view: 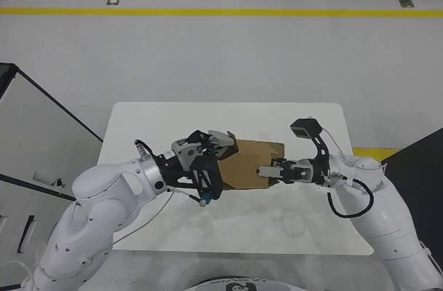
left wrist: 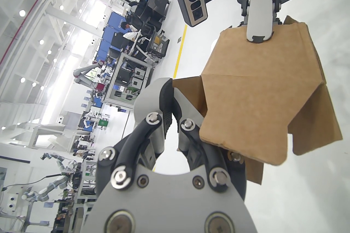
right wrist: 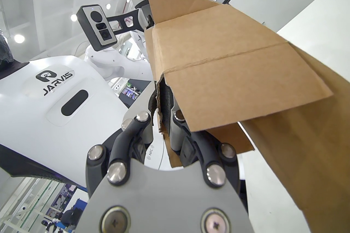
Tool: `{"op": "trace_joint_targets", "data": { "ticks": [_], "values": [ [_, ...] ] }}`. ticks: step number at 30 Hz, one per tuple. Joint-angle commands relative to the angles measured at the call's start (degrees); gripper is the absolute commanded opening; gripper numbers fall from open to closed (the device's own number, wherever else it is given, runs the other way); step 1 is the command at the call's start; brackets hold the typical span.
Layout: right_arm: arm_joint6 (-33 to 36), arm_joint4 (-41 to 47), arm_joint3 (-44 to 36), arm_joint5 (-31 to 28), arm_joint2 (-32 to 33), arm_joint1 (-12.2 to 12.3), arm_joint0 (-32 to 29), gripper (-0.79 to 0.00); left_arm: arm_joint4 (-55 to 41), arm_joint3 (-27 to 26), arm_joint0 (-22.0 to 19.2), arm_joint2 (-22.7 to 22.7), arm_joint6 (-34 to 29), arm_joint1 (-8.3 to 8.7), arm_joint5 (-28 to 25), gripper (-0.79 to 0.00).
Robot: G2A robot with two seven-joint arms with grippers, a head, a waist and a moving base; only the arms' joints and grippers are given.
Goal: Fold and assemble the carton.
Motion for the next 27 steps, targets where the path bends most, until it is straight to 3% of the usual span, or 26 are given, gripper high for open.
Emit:
{"op": "trace_joint_targets", "data": {
  "ticks": [1, 9, 22, 27],
  "values": [
    [0.01, -0.51, 0.03, 0.01, -0.02, 0.09, 0.1, -0.785, 0.18, 0.2, -0.29, 0.37, 0.21, -0.02, -0.2, -0.785],
    [-0.32, -1.34, 0.21, -0.32, 0.28, 0.41, 0.28, -0.785, 0.3, 1.11, -1.39, 1.26, 0.22, -0.16, 0.37, -0.785],
    [1.0, 11.62, 5.77, 1.25, 1.59, 0.27, 0.47, -0.785, -5.83, 2.22, 0.91, -3.09, -5.85, -0.6, 7.92, -0.785],
    [1.64, 13.83, 6.17, 1.64, 1.79, 0.2, 0.87, -0.785, -5.95, 2.18, 1.02, -3.27, -6.07, -0.62, 8.34, -0.785]
  ]
}}
